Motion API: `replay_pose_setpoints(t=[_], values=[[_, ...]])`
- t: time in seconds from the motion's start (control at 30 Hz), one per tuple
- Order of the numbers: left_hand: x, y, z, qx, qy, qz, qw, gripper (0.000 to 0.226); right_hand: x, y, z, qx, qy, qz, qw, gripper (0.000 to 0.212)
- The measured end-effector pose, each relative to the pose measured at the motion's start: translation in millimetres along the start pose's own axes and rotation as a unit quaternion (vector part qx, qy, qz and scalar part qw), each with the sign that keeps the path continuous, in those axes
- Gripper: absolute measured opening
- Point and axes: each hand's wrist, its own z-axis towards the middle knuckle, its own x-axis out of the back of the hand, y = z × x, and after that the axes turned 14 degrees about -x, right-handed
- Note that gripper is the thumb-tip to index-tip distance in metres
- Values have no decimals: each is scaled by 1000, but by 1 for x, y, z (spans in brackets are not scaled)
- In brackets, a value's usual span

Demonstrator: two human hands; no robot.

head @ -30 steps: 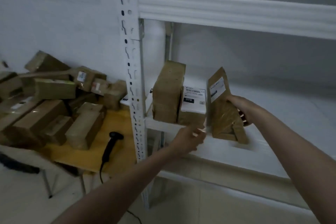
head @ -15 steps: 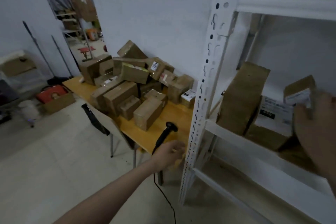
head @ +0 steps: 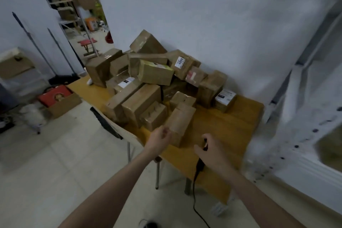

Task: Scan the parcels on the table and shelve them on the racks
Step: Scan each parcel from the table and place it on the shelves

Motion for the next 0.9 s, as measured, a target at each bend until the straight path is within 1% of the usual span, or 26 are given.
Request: replay_pose_setpoints(t=[0.13, 0.27, 0.33, 0.43, 0.57, 0.63, 0.73, 0.83, 0.9], values=[[17, -45, 69, -34, -45, 34, 998, 36, -45, -50, 67, -83, 25, 45, 995, 58], [22, -77, 122, -73, -118, 47, 989, 36, -82, -78, 131, -158, 62, 47, 984, 77], [17, -86, 136, -102, -162, 45, 980, 34, -96, -85, 153, -201, 70, 65, 975, 85], [6, -99, 146, -148, -218, 42, 964, 35, -116, -89, 177, -241, 92, 89, 962, 100], [1, -109, 148, -171, -226, 35, 958, 39, -130, -93, 189, -296, 140, 45, 944, 110], [2, -110, 148, -177, -226, 21, 958, 38, -130, -93, 190, -305, 155, 34, 939, 111], [2, -110, 147, -182, -211, 10, 960, 33, -125, -83, 187, -308, 161, 76, 935, 111], [0, -109, 145, -159, -193, -4, 968, 32, -112, -68, 176, -267, 164, 192, 930, 105], [2, -102, 141, -135, -192, -14, 972, 38, -101, -58, 163, -225, 160, 274, 921, 100]])
